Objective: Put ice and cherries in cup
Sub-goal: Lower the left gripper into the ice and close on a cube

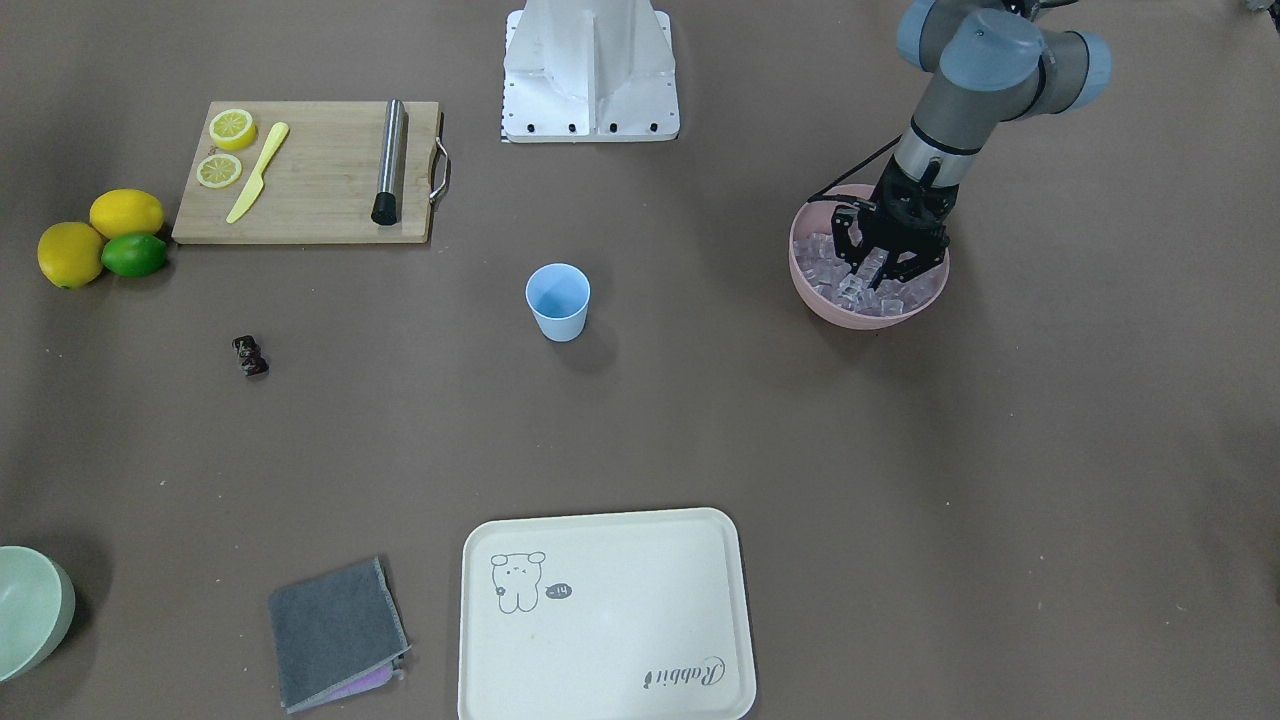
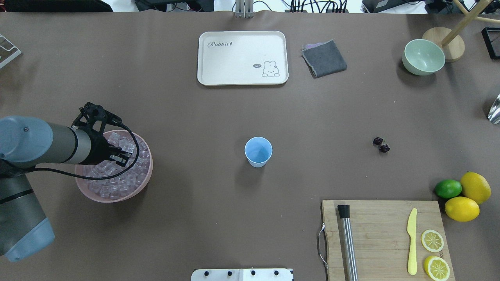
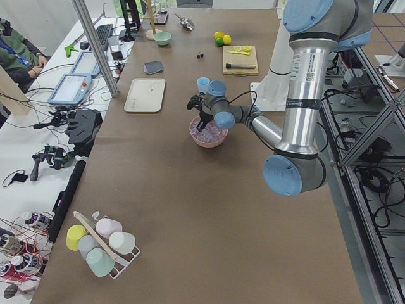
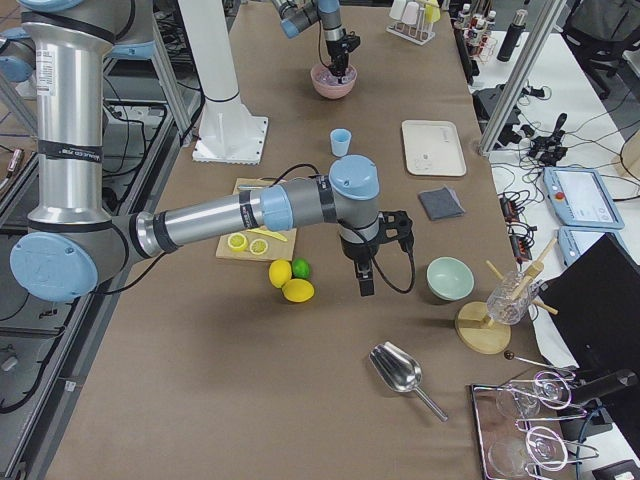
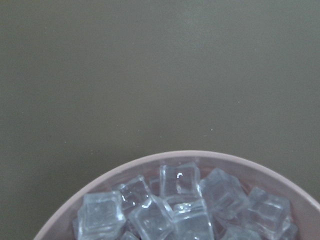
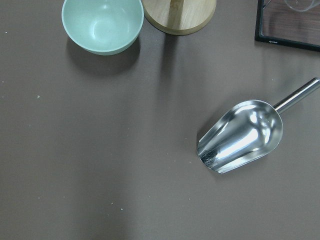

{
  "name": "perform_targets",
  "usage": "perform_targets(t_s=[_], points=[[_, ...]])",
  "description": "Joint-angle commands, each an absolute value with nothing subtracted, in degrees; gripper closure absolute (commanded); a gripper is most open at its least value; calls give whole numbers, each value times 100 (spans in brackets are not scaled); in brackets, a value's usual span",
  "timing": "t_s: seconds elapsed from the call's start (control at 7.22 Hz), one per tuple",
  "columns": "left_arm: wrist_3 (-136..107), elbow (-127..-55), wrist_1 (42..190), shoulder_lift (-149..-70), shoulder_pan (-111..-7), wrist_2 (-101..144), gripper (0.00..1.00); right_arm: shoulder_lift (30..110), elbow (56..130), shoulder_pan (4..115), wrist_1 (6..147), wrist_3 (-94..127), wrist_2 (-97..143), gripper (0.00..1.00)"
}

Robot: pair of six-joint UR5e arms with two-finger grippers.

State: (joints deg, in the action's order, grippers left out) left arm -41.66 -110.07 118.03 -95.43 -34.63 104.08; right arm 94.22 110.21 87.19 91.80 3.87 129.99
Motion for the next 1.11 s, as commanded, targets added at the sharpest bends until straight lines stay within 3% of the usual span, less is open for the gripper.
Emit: perform_targets(t_s=[0.0, 0.28, 0.97], points=[[-4166, -11048, 11804, -9536, -3463, 10441, 86, 9422, 11021, 8719, 9185, 387, 12999, 0], [-4166, -11249, 11795, -9484, -3480, 10459, 100, 9431, 11021, 8719, 9185, 387, 12999, 0], [-4175, -11513, 11786, -9466, -3594, 10807, 100, 9422, 11021, 8719, 9176, 387, 12999, 0]])
